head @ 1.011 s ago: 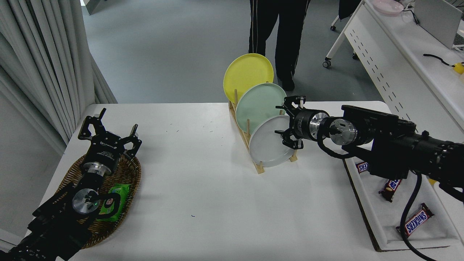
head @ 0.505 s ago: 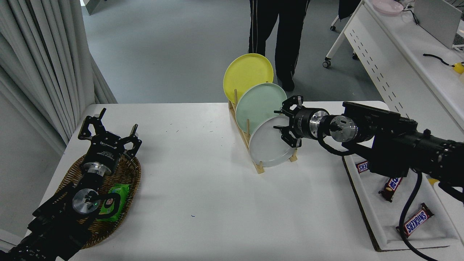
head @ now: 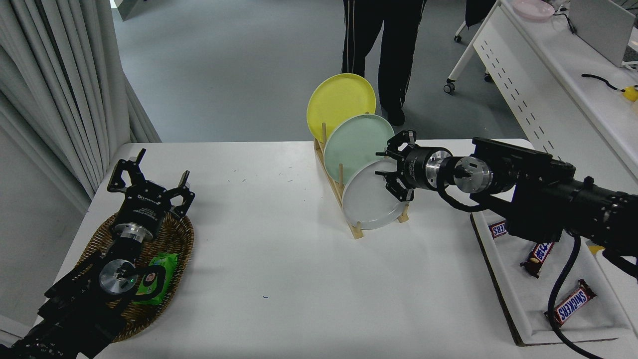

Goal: Place the plate on the table

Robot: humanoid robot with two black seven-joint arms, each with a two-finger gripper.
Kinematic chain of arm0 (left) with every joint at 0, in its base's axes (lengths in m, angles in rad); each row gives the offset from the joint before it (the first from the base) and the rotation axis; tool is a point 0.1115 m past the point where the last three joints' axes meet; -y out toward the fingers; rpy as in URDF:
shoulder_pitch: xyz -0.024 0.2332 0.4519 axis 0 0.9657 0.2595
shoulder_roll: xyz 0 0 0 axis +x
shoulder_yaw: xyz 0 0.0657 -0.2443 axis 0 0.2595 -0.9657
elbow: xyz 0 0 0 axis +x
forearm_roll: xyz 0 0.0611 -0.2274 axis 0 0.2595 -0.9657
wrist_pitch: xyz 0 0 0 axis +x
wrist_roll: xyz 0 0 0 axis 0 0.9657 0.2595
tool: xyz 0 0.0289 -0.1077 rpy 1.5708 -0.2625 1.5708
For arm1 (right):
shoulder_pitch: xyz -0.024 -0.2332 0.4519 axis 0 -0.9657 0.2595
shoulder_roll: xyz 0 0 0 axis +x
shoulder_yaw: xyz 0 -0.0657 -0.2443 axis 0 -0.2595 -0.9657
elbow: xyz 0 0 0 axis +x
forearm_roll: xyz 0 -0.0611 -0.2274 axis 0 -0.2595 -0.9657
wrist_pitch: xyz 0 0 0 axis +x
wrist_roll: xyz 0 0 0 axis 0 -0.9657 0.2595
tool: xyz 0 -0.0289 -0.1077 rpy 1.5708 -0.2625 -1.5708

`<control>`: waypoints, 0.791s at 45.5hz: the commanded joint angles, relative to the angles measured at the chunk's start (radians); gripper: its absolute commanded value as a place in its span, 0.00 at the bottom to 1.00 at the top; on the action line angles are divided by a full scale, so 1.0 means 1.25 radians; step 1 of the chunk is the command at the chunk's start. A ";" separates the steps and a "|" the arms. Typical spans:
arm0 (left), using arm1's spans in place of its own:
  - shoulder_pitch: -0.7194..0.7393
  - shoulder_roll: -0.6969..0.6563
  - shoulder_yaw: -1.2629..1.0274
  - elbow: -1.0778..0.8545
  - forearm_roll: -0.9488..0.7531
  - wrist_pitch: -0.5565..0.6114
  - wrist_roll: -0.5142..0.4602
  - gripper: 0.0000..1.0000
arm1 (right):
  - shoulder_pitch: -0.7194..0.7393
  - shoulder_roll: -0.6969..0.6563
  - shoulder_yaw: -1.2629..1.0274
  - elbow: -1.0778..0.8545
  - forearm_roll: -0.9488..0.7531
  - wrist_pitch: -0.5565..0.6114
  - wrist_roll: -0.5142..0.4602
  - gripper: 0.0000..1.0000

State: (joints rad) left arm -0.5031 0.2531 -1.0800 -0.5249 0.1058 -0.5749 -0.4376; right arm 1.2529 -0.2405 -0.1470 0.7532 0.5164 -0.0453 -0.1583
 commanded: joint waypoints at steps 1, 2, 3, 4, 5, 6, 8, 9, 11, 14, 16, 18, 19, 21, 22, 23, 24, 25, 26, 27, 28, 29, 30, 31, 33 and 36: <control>0.000 0.000 0.001 0.000 0.000 0.000 0.000 1.00 | -0.001 -0.003 0.007 0.000 -0.001 0.001 -0.001 0.35; 0.000 0.000 0.000 0.000 0.000 0.000 0.000 1.00 | -0.001 -0.003 0.007 0.000 -0.001 0.001 -0.001 0.35; 0.000 0.000 0.001 0.000 0.000 0.000 -0.001 1.00 | -0.001 -0.003 0.007 0.000 -0.001 0.001 -0.001 0.35; 0.000 0.000 0.000 0.000 0.000 0.000 0.000 1.00 | -0.001 -0.003 0.007 0.000 -0.001 0.001 -0.002 0.34; 0.000 0.000 0.000 0.000 0.000 0.000 -0.001 1.00 | -0.001 -0.003 0.007 0.000 -0.002 0.001 -0.002 0.32; 0.000 0.000 0.000 -0.001 0.000 0.000 -0.001 1.00 | -0.001 -0.003 0.007 0.000 -0.004 0.001 -0.002 0.30; 0.000 0.000 0.000 0.000 0.000 0.001 0.000 1.00 | -0.002 -0.003 0.007 0.000 -0.009 -0.001 -0.003 0.28; 0.000 0.000 0.000 0.000 0.000 0.000 -0.001 1.00 | -0.002 -0.003 0.007 0.000 -0.009 -0.002 -0.003 0.28; 0.000 0.000 0.000 -0.001 0.000 0.000 0.000 1.00 | -0.003 -0.003 0.007 -0.001 -0.009 -0.004 -0.005 0.28; 0.000 0.000 0.000 0.000 0.000 0.000 0.000 1.00 | -0.005 -0.003 0.010 -0.001 -0.009 -0.004 -0.005 0.28; 0.000 0.000 0.000 0.000 0.000 0.001 -0.001 1.00 | -0.006 -0.003 0.015 -0.001 -0.009 -0.004 -0.005 0.28; 0.000 0.000 0.000 0.000 0.000 0.000 0.000 1.00 | -0.007 -0.003 0.017 -0.001 -0.009 -0.004 -0.005 0.27; 0.000 0.000 0.001 -0.001 0.000 0.000 0.000 1.00 | -0.007 -0.003 0.017 -0.001 -0.009 -0.004 -0.005 0.27; 0.000 0.000 0.000 0.000 0.000 0.000 -0.001 1.00 | -0.007 -0.003 0.018 -0.001 -0.009 -0.004 -0.005 0.27; 0.000 0.000 0.000 0.000 0.000 0.000 0.000 1.00 | -0.007 -0.003 0.018 -0.001 -0.009 -0.004 -0.005 0.25; 0.000 0.000 0.000 -0.001 0.000 0.000 -0.001 1.00 | -0.007 -0.003 0.018 -0.001 -0.009 -0.004 -0.005 0.24; 0.000 0.000 0.000 0.000 0.000 0.001 -0.001 1.00 | -0.007 -0.003 0.018 -0.001 -0.009 -0.004 -0.005 0.24; 0.000 0.000 0.000 0.000 0.000 0.000 0.000 1.00 | -0.007 -0.003 0.018 -0.001 -0.009 -0.004 -0.005 0.24; 0.000 0.000 0.000 0.000 0.000 0.000 0.000 1.00 | -0.007 -0.003 0.018 -0.001 -0.009 -0.004 -0.005 0.24; 0.000 0.000 0.000 0.000 0.000 0.000 0.000 1.00 | -0.007 -0.003 0.018 -0.001 -0.009 -0.004 -0.005 0.24; 0.000 0.000 0.000 0.000 0.000 0.000 0.000 1.00 | -0.007 -0.001 0.018 -0.001 -0.009 -0.004 -0.005 0.23; 0.000 0.000 0.000 -0.001 0.000 0.000 0.000 1.00 | -0.007 -0.003 0.018 -0.002 -0.009 -0.004 -0.005 0.24; 0.000 0.000 0.000 0.000 0.000 0.000 -0.001 1.00 | -0.007 -0.001 0.018 -0.002 -0.009 -0.004 -0.005 0.24; 0.000 0.000 0.001 0.000 0.000 0.000 -0.001 1.00 | -0.007 -0.001 0.018 -0.002 -0.009 -0.004 -0.005 0.24; 0.000 0.000 0.001 -0.001 0.000 0.000 0.000 1.00 | -0.007 -0.001 0.021 -0.002 -0.009 -0.004 -0.005 0.23; 0.000 0.000 0.000 -0.001 0.000 0.000 -0.001 1.00 | -0.008 -0.001 0.026 -0.004 -0.009 -0.005 -0.005 0.23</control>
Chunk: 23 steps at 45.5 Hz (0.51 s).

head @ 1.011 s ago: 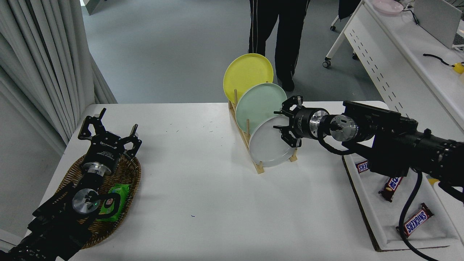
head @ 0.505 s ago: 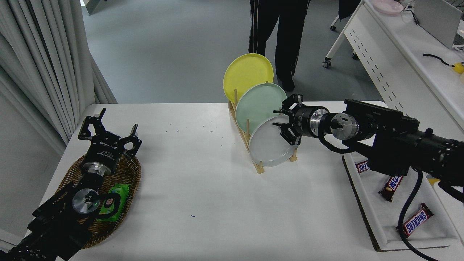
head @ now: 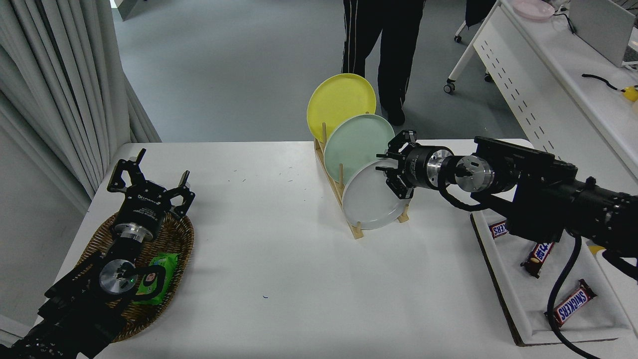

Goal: Place the plate on the table

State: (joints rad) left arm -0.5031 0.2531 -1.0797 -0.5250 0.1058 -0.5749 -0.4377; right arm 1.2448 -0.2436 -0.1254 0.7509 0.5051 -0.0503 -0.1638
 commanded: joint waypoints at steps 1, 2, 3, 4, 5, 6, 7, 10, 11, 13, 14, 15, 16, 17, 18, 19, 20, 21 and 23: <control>0.000 0.000 0.000 0.000 0.000 0.000 -0.001 1.00 | -0.002 0.001 0.011 -0.002 0.000 -0.001 0.000 0.23; 0.000 0.000 0.000 0.000 0.000 0.000 0.000 1.00 | -0.003 0.001 0.012 -0.001 0.000 -0.001 0.000 0.23; 0.000 0.000 0.000 0.000 0.000 0.000 -0.001 1.00 | -0.003 0.001 0.012 -0.002 0.000 -0.001 0.000 0.22; 0.000 0.000 0.000 -0.001 0.000 0.000 0.000 1.00 | -0.003 0.001 0.012 -0.002 0.000 -0.001 0.000 0.21; 0.000 0.000 0.000 0.000 0.000 0.000 0.000 1.00 | -0.003 0.001 0.012 -0.002 0.000 -0.001 0.000 0.20; 0.000 0.000 0.000 0.000 0.000 0.000 0.000 1.00 | -0.003 0.001 0.012 -0.002 0.000 -0.001 0.000 0.20; 0.000 0.000 0.000 0.000 0.000 0.000 0.000 1.00 | -0.004 0.001 0.012 -0.002 0.000 -0.001 0.000 0.20; 0.000 0.000 0.000 0.000 0.000 0.000 0.000 1.00 | -0.004 0.001 0.013 -0.002 0.000 -0.001 0.000 0.20; 0.000 0.000 0.000 0.000 0.000 0.001 0.000 1.00 | -0.004 0.001 0.013 -0.003 0.000 -0.001 0.000 0.20; 0.000 0.000 0.000 -0.001 0.000 0.000 -0.001 1.00 | -0.005 0.001 0.013 -0.003 0.000 -0.001 0.000 0.20; 0.000 0.000 0.000 0.000 0.000 0.000 0.000 1.00 | -0.005 0.002 0.013 -0.003 0.000 -0.001 0.000 0.20; 0.000 0.000 0.000 0.000 0.000 0.001 0.000 1.00 | -0.005 0.002 0.013 -0.003 0.000 -0.001 0.000 0.19; 0.000 0.000 0.000 0.000 0.000 0.000 0.000 1.00 | -0.005 0.002 0.013 -0.003 0.000 -0.001 0.000 0.19; 0.000 0.000 0.000 0.000 0.000 0.001 0.000 1.00 | -0.005 0.001 0.012 -0.004 0.000 -0.001 0.000 0.19; 0.000 0.000 0.000 0.000 0.000 0.000 -0.001 1.00 | -0.005 0.002 0.013 -0.006 0.000 -0.001 0.000 0.18; 0.000 0.000 0.000 0.000 0.000 0.000 0.000 1.00 | -0.007 0.002 0.013 -0.006 0.000 -0.001 0.000 0.18; 0.000 0.000 0.000 0.000 0.000 0.000 -0.001 1.00 | -0.007 0.002 0.013 -0.007 0.000 -0.001 0.000 0.17; 0.000 0.000 0.000 -0.001 0.000 0.001 0.000 1.00 | -0.007 0.002 0.013 -0.007 0.000 -0.001 0.000 0.17; 0.000 0.000 0.000 0.000 0.000 0.000 -0.001 1.00 | -0.007 0.002 0.013 -0.008 0.000 -0.001 0.000 0.17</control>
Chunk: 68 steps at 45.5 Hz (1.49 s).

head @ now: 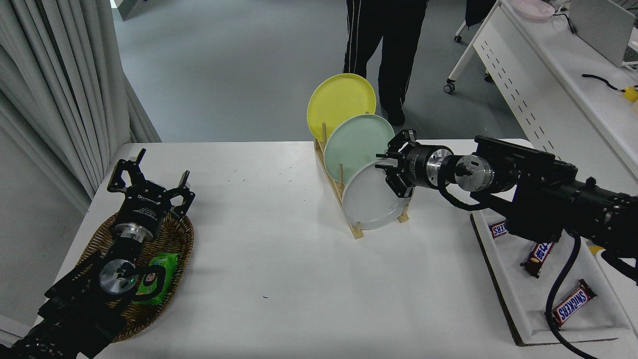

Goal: Place the plate on the table

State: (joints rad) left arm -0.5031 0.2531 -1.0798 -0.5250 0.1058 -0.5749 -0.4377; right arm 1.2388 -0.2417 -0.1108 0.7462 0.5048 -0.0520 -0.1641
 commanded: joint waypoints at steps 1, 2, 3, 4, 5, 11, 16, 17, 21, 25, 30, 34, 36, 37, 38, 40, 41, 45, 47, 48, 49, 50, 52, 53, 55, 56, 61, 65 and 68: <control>0.000 0.000 0.000 0.000 0.000 0.000 0.000 1.00 | -0.002 0.001 0.002 -0.004 0.000 0.000 0.000 0.17; 0.000 0.000 0.000 0.000 0.000 0.000 0.000 1.00 | -0.002 0.002 0.002 -0.004 0.000 0.000 0.000 0.17; 0.000 0.000 0.000 0.000 0.000 0.000 -0.001 1.00 | -0.002 0.002 0.002 -0.004 0.000 0.000 0.000 0.17; 0.000 0.000 0.000 0.000 0.000 0.000 0.000 1.00 | -0.002 0.002 0.002 -0.004 0.000 0.000 0.000 0.16; 0.000 0.000 0.001 0.000 0.000 0.000 0.000 1.00 | -0.002 0.002 0.002 -0.004 0.000 0.000 0.000 0.15; 0.000 0.000 0.000 -0.001 0.000 0.000 0.000 1.00 | -0.002 0.002 0.002 -0.004 0.000 0.000 0.000 0.13; 0.000 0.000 0.000 0.000 0.000 0.000 0.000 1.00 | -0.002 0.001 0.008 -0.004 0.000 0.001 0.000 0.09; 0.000 0.000 0.000 -0.001 0.000 0.000 0.000 1.00 | -0.002 0.001 0.010 -0.004 0.000 0.001 0.000 0.09; 0.000 0.000 0.000 0.000 0.000 0.000 0.000 1.00 | -0.001 0.001 0.014 -0.004 -0.001 0.001 -0.001 0.07; 0.000 0.000 0.000 0.000 0.000 0.000 -0.001 1.00 | -0.001 0.001 0.014 -0.004 -0.001 0.001 -0.002 0.06; 0.000 0.000 0.000 0.000 0.000 0.000 0.000 1.00 | -0.001 0.001 0.014 -0.003 -0.001 0.001 -0.009 0.04; 0.000 0.000 0.000 0.000 0.000 0.000 0.000 1.00 | -0.001 0.001 0.014 -0.003 -0.001 0.002 -0.012 0.02; 0.000 0.000 0.000 0.000 0.000 0.000 0.000 1.00 | -0.001 0.001 0.014 -0.004 -0.001 0.002 -0.012 0.01; 0.000 0.000 0.000 0.000 0.000 0.000 0.000 1.00 | -0.001 0.001 0.015 -0.004 -0.001 0.002 -0.012 0.00; 0.000 0.000 0.000 0.000 0.000 0.000 -0.001 1.00 | -0.001 0.001 0.014 -0.004 -0.004 0.002 -0.012 0.00; 0.000 0.000 0.000 0.000 0.000 0.001 -0.001 1.00 | 0.001 0.001 0.015 -0.003 -0.009 0.002 -0.013 0.00; 0.000 0.000 0.000 0.000 0.000 0.000 0.000 1.00 | 0.001 -0.001 0.015 -0.003 -0.012 0.002 -0.015 0.00; 0.000 0.000 0.000 0.000 0.000 0.000 0.000 1.00 | 0.001 -0.007 0.030 -0.003 -0.014 0.004 -0.029 0.00; 0.000 0.000 0.000 -0.001 0.000 0.000 0.000 1.00 | 0.002 -0.013 0.040 -0.003 -0.017 0.005 -0.039 0.00; 0.000 0.000 0.000 0.000 0.000 0.001 -0.001 1.00 | 0.002 -0.018 0.046 -0.002 -0.021 0.005 -0.044 0.00; 0.000 0.000 0.000 0.000 0.000 0.000 0.000 1.00 | 0.002 -0.023 0.051 0.001 -0.026 0.005 -0.048 0.00; 0.000 0.000 0.000 0.000 0.000 0.001 0.000 1.00 | 0.003 -0.027 0.057 0.002 -0.031 0.005 -0.054 0.00; 0.000 0.000 0.000 0.000 0.000 0.000 -0.001 1.00 | 0.004 -0.036 0.069 0.006 -0.039 0.005 -0.066 0.00; 0.000 0.000 0.000 -0.001 0.000 0.000 0.000 1.00 | 0.005 -0.041 0.075 0.006 -0.043 0.005 -0.072 0.00; 0.000 0.000 0.000 0.000 0.000 0.001 0.000 1.00 | 0.009 -0.047 0.086 0.008 -0.048 0.005 -0.087 0.00; 0.000 0.000 0.001 0.000 0.000 0.000 0.000 1.00 | 0.010 -0.050 0.090 0.008 -0.048 0.005 -0.094 0.00; 0.000 0.000 0.000 0.000 0.000 0.001 0.000 1.00 | 0.024 -0.057 0.112 0.012 -0.043 0.001 -0.115 0.00; 0.000 0.000 0.000 0.000 0.000 0.001 0.000 1.00 | 0.031 -0.059 0.143 0.014 -0.038 -0.001 -0.126 0.00; 0.000 0.000 0.000 0.000 0.000 0.000 0.000 1.00 | 0.032 -0.066 0.166 0.015 -0.036 -0.010 -0.150 0.00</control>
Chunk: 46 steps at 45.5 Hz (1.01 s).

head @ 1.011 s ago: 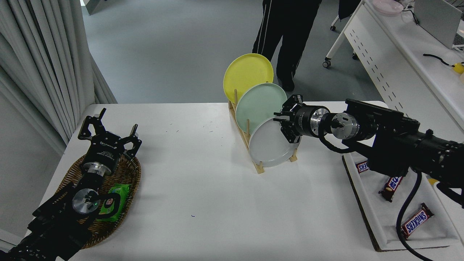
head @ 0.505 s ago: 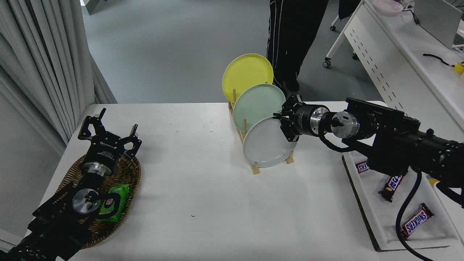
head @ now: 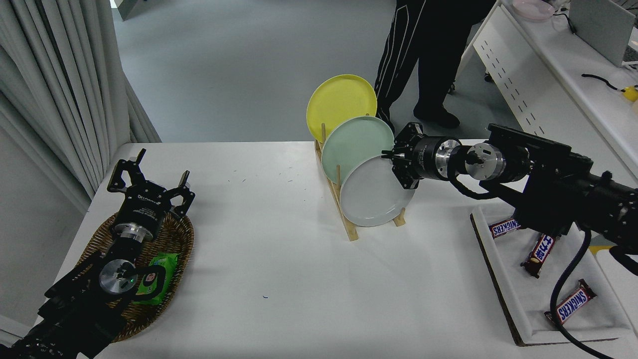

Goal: Place the plate on the table

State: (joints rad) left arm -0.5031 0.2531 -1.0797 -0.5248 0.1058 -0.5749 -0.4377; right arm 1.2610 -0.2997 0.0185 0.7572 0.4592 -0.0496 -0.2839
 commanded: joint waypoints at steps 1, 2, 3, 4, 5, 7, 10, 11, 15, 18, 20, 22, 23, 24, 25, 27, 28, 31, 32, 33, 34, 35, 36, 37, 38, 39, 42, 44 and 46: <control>0.000 0.000 0.000 0.000 0.000 0.000 0.000 1.00 | 0.015 -0.020 0.072 0.010 0.001 -0.018 -0.061 0.00; 0.000 0.000 0.000 0.000 0.000 0.000 0.000 1.00 | 0.016 -0.023 0.078 0.015 0.001 -0.025 -0.070 0.00; 0.000 0.000 0.001 0.000 0.000 0.000 -0.001 1.00 | 0.018 -0.025 0.085 0.021 0.001 -0.031 -0.076 0.00; 0.000 0.000 0.000 0.000 0.000 0.001 -0.001 1.00 | 0.021 -0.028 0.088 0.026 0.001 -0.038 -0.081 0.00; 0.000 0.000 0.000 0.000 0.000 0.001 0.000 1.00 | 0.026 -0.030 0.091 0.030 0.001 -0.044 -0.083 0.00; 0.000 0.000 0.000 0.000 0.000 0.001 0.000 1.00 | 0.033 -0.033 0.094 0.036 0.004 -0.049 -0.092 0.00; 0.000 0.000 0.000 0.000 0.000 0.000 0.000 1.00 | 0.044 -0.038 0.094 0.054 0.022 -0.055 -0.104 0.00; 0.000 0.000 0.000 0.000 0.000 0.000 -0.001 1.00 | 0.048 -0.040 0.094 0.061 0.031 -0.058 -0.107 0.00; 0.000 0.000 0.000 0.000 0.000 0.000 0.000 1.00 | 0.065 -0.049 0.094 0.086 0.085 -0.085 -0.108 0.00; 0.000 0.000 0.000 0.000 0.000 0.001 0.000 1.00 | 0.075 -0.052 0.097 0.111 0.120 -0.105 -0.109 0.00; 0.000 0.000 0.000 -0.001 0.000 0.001 0.000 1.00 | 0.081 -0.055 0.102 0.123 0.136 -0.120 -0.112 0.00; 0.000 0.000 0.000 -0.001 0.000 0.000 0.000 1.00 | 0.087 -0.056 0.114 0.138 0.149 -0.141 -0.113 0.00; 0.000 0.000 0.000 0.000 0.000 0.001 0.000 1.00 | 0.088 -0.056 0.121 0.145 0.153 -0.153 -0.114 0.00; 0.000 0.000 0.000 0.000 0.000 0.000 0.000 1.00 | 0.089 -0.056 0.130 0.151 0.158 -0.164 -0.114 0.00; 0.000 0.000 0.000 0.000 0.000 0.000 -0.001 1.00 | 0.088 -0.056 0.141 0.157 0.162 -0.179 -0.115 0.00; 0.000 0.000 0.000 -0.001 0.000 0.001 0.000 1.00 | 0.089 -0.056 0.163 0.170 0.169 -0.207 -0.120 0.00; 0.000 0.000 0.000 0.000 0.000 0.000 0.000 1.00 | 0.088 -0.056 0.177 0.175 0.173 -0.220 -0.125 0.00; 0.000 0.000 0.000 0.000 0.000 0.001 -0.001 1.00 | 0.088 -0.056 0.208 0.183 0.181 -0.263 -0.141 0.00; 0.000 0.000 0.000 0.000 0.000 0.000 0.000 1.00 | 0.087 -0.056 0.217 0.185 0.181 -0.277 -0.146 0.00; 0.000 0.000 0.000 0.000 0.000 0.000 0.000 1.00 | 0.087 -0.055 0.224 0.186 0.181 -0.290 -0.151 0.00; 0.000 0.000 0.000 0.000 0.000 0.001 0.000 1.00 | 0.087 -0.054 0.232 0.187 0.182 -0.301 -0.156 0.00; 0.000 0.000 0.000 0.000 0.000 0.001 0.000 1.00 | 0.085 -0.054 0.238 0.187 0.182 -0.312 -0.161 0.00; 0.000 0.000 0.000 0.000 0.000 0.001 -0.001 1.00 | 0.083 -0.052 0.243 0.188 0.182 -0.323 -0.163 0.00; 0.000 0.000 0.000 0.000 0.000 0.000 0.000 1.00 | 0.081 -0.051 0.245 0.188 0.184 -0.334 -0.168 0.00; 0.000 0.000 0.000 0.000 0.000 0.001 0.000 1.00 | 0.078 -0.051 0.248 0.188 0.185 -0.346 -0.170 0.00; 0.000 0.000 0.000 0.000 0.000 0.000 0.000 1.00 | 0.075 -0.050 0.249 0.189 0.190 -0.354 -0.173 0.00; 0.000 0.000 0.000 0.000 0.000 0.000 0.000 1.00 | 0.070 -0.046 0.249 0.194 0.229 -0.377 -0.177 0.00; 0.000 0.000 0.000 0.000 0.000 0.000 0.000 1.00 | 0.064 -0.043 0.249 0.205 0.264 -0.387 -0.177 0.00; 0.000 0.000 0.000 0.000 0.000 0.001 -0.001 1.00 | 0.052 -0.043 0.249 0.216 0.293 -0.397 -0.177 0.00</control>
State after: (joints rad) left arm -0.5031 0.2531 -1.0797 -0.5247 0.1058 -0.5743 -0.4376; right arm 1.3551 -0.3614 0.2910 0.9805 0.6995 -0.4317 -0.4795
